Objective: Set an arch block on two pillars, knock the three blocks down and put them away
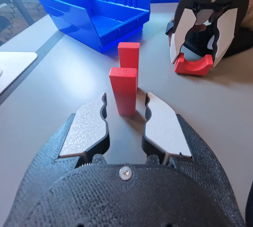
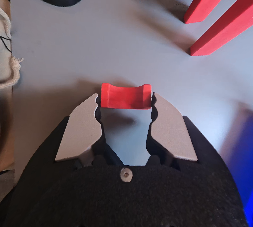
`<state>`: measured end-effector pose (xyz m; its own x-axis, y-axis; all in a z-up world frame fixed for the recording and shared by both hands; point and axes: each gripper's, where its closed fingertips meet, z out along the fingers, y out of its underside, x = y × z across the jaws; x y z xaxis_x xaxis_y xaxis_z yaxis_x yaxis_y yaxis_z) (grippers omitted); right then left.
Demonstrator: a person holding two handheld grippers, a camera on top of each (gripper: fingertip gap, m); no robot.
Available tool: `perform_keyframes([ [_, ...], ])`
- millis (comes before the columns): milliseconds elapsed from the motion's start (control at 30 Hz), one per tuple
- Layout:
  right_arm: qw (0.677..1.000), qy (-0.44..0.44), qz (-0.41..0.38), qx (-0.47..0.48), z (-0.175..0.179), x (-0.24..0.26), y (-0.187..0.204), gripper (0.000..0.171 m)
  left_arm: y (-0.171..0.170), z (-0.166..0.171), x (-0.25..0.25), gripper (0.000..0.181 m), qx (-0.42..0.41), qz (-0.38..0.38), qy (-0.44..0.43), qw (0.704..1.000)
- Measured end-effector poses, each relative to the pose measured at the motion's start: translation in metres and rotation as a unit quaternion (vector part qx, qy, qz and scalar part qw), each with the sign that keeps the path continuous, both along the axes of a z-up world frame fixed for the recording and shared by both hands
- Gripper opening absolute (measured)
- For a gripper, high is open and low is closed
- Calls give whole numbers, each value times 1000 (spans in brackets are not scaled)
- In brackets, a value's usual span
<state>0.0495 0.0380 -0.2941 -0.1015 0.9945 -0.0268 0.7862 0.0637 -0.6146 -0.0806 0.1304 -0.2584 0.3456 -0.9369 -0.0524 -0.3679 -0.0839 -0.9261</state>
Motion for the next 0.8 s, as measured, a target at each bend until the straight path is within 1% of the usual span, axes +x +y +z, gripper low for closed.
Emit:
perform_keyframes([
  [133, 999, 48, -6, -23, 13, -4, 1, 71, -7, 32, -12, 55, 46, 43, -33, 997],
  [233, 992, 115, -8, -58, 33, -13, -1, 71, -29, 58, -10, 51, 90, 53, -52, 993],
  [333, 973, 200, -20, -115, 61, -24, -3, 72, -62, 69, 12, 50, 127, 28, -52, 990],
  [433, 946, 271, -37, -173, 86, -37, -7, 71, -97, 70, 40, 49, 135, -8, -61, 989],
  [500, 921, 314, -50, -224, 101, -46, -10, 71, -112, 70, 55, 48, 165, -14, -49, 985],
  [567, 887, 352, -58, -293, 115, -54, -15, 71, -116, 73, 63, 46, 219, 4, -26, 975],
  [700, 805, 411, -81, -420, 133, -67, -18, 71, -112, 82, 64, 45, 338, 61, 20, 939],
  [800, 743, 451, -111, -481, 137, -74, -16, 71, -105, 86, 60, 42, 367, 97, 31, 925],
])
